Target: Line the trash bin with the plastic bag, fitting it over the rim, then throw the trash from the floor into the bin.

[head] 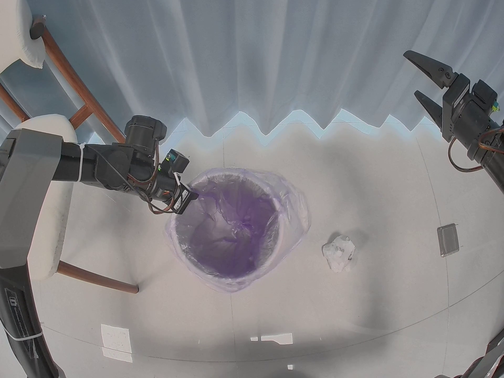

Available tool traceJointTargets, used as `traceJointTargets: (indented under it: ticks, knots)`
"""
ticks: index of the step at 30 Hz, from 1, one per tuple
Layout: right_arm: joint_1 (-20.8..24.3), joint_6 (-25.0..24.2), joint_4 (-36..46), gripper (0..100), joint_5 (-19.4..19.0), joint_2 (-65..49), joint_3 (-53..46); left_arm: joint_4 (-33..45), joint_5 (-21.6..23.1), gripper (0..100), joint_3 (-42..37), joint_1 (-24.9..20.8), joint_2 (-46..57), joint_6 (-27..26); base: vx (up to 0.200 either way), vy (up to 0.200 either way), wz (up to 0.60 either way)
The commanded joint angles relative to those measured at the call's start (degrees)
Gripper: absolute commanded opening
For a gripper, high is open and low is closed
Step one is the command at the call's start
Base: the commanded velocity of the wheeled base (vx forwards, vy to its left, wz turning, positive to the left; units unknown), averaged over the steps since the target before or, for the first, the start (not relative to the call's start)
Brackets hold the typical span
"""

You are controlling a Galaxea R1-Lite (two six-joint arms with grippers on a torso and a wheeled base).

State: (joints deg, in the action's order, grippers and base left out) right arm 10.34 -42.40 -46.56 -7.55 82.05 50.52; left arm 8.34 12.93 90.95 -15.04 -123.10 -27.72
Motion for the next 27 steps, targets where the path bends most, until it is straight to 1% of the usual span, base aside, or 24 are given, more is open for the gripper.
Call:
traceJointTargets:
  ticks: [1, 4, 5, 12, 19, 20, 27]
  knots:
    - [0.03, 0.04, 0.06, 100, -0.19, -0.58, -0.24, -0.43, 4.12, 0, 7.04, 3.88, -3.9, -12.44, 0.0, 0.0, 0.0]
    - [0.12, 0.12, 0.06, 100, -0.19, -1.02, -0.33, 0.98, 5.0, 0, 8.54, 4.23, -4.69, -17.72, 0.0, 0.0, 0.0]
    - [0.21, 0.12, 0.06, 100, -0.19, -1.28, -0.33, 1.51, 5.43, 0, 8.45, 4.14, -4.69, -18.16, 0.0, 0.0, 0.0]
    - [0.21, 0.12, 0.06, 100, -0.19, -2.16, -0.33, 2.38, 5.61, 0, 8.63, 2.74, -4.96, -18.51, 0.0, 0.0, 0.0]
    - [0.21, 0.12, 0.15, 100, -0.8, -3.22, -0.33, 6.08, 5.79, 0, 9.15, 2.21, -4.96, -18.6, 0.0, 0.0, 0.0]
    - [0.21, 0.12, 0.15, 100, -0.8, -3.22, -0.42, 6.25, 5.79, 100, 9.24, 2.21, -4.96, -18.6, 0.0, 0.0, 0.0]
    - [0.03, 0.12, 0.06, 100, -0.8, -3.3, -0.33, 6.16, 6.49, 100, 9.5, 1.86, -4.43, -18.16, 0.0, 0.0, 0.0]
